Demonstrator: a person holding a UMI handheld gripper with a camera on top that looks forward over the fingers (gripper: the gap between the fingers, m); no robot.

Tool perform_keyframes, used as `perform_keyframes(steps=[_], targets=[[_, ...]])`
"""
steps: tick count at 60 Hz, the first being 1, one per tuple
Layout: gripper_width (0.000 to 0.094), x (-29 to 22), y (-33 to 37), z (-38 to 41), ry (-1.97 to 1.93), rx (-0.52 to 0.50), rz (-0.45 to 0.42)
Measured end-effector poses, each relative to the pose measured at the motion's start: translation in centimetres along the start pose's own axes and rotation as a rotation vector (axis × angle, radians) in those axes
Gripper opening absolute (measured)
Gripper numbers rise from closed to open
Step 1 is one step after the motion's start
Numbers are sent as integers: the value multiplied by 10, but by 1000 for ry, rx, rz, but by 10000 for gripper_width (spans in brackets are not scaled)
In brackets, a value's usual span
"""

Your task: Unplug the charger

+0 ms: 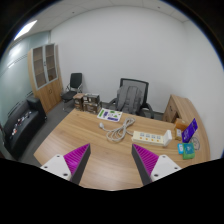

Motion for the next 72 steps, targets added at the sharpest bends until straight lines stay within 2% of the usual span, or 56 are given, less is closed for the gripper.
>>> perform_keyframes(steps=[10, 19, 31, 47, 51, 57, 63, 72], targets=[[860, 65, -52, -56, -24, 38, 114], [863, 114, -98, -120, -63, 113, 139], [857, 135, -171, -216, -114, 229, 34], [832, 97, -266, -306, -115, 318, -120], [750, 87, -288, -317, -103, 316, -163], [561, 86, -319, -323, -104, 310, -131], [260, 87, -332, -334, -101, 335, -116], [184, 86, -331, -332, -133, 285, -120]])
Point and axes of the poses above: the point between the fingertips, and its own axes, seen from behind it with the camera up: z to the left, x down, y backward, against the way the camera looks, the point moved 8 cm from there along y, backward, against the way the camera looks, and after that the axes turned 4 degrees about x, right-handed, at the moved point
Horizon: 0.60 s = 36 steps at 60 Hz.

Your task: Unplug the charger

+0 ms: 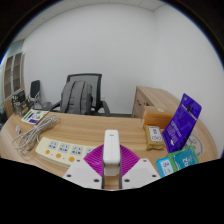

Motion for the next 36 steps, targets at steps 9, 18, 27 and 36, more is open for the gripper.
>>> perform_keyframes(steps=[9, 18, 27, 36], targets=[[147, -15, 4, -1, 7, -4, 26], [140, -152, 79, -8, 62, 27, -376], [143, -172, 114, -21, -93, -69, -420], [144, -98, 112, -30, -158, -45, -259]])
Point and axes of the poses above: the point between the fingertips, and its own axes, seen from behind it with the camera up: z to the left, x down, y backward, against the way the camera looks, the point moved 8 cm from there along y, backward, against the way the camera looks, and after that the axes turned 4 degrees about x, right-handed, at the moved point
